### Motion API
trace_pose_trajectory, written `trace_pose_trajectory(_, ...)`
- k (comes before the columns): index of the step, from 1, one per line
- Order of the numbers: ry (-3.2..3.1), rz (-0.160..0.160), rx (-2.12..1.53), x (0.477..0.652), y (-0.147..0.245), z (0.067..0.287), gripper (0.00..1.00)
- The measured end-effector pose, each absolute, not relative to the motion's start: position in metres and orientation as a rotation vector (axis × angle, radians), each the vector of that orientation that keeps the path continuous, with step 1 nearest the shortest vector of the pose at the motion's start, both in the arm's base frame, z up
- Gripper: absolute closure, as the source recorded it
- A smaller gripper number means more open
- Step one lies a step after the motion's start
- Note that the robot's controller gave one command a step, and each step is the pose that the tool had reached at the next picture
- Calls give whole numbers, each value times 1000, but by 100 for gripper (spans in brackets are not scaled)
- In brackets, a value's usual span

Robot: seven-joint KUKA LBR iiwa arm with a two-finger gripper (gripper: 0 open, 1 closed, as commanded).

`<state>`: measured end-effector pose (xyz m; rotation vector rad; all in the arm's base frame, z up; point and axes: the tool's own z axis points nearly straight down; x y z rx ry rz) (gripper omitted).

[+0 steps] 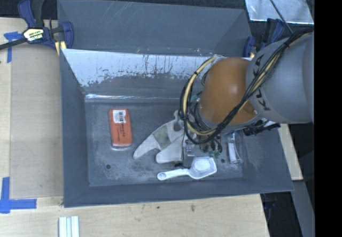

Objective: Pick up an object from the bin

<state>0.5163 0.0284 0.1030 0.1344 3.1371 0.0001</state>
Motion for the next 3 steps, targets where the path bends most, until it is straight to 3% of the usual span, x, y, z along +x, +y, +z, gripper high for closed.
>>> trace_pose_trajectory(1, 3130, 2, 126, 532, 40, 74, 100)
trace_pose_trajectory(2, 3130, 2, 126, 533, 40, 74, 100)
trace_pose_trajectory(3, 3137, 0, 149, 528, 24, 205, 100)
